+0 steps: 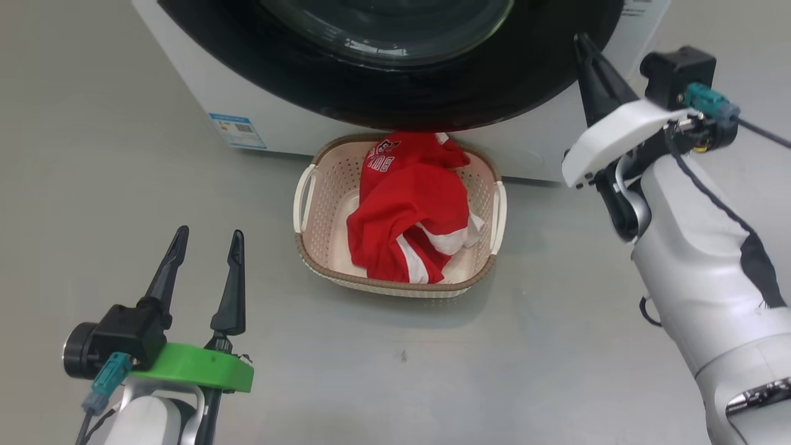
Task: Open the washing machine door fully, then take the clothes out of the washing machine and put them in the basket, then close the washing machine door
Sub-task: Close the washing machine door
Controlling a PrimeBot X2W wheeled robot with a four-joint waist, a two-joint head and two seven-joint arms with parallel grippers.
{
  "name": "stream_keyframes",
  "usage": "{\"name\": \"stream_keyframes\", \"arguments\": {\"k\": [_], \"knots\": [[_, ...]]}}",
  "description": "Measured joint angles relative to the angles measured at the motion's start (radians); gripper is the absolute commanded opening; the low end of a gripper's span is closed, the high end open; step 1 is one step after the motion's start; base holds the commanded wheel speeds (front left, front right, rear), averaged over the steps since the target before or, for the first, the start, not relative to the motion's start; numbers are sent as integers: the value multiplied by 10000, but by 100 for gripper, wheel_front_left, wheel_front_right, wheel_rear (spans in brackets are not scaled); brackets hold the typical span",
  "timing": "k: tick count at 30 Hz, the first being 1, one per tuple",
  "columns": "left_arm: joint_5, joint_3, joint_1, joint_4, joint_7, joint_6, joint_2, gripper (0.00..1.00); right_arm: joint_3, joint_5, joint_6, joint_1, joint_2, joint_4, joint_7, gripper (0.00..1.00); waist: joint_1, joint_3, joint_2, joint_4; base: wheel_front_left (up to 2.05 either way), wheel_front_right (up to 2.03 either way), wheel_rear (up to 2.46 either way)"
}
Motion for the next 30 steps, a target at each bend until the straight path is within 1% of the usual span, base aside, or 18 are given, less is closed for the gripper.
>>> {"name": "stream_keyframes", "arguments": {"k": [4,5,7,8,9,15,24,30], "knots": [[63,4,21,82,-10,0,46,100,-188,15,8,657,10,-420,0,0,0,-236,0,-269,0,0,0],[67,-2,27,104,-10,0,65,100,-270,15,8,801,12,-594,0,24,0,-299,0,-331,0,0,0],[79,-6,48,111,-10,0,104,100,-431,25,-6,1061,13,-882,-2,63,-1,-430,0,-456,0,0,0],[81,-12,55,117,-10,0,119,100,-531,29,-19,1213,10,-1018,-2,93,-1,-497,0,-517,0,0,0],[81,-17,60,125,-10,0,127,100,-614,29,-31,1369,4,-1127,-2,100,-1,-563,0,-574,0,0,0],[238,-111,221,174,8,-10,174,100,-934,29,-199,2537,-25,-1580,0,100,-1,-948,0,-892,0,0,0],[253,-132,619,267,19,0,272,100,-1467,25,-623,4206,-79,-2424,0,100,-1,-1525,0,-1207,0,0,0],[253,-138,965,257,132,15,284,100,-1546,2,-715,5479,-54,-3043,0,100,-1,-1959,0,-1392,0,0,0]]}}
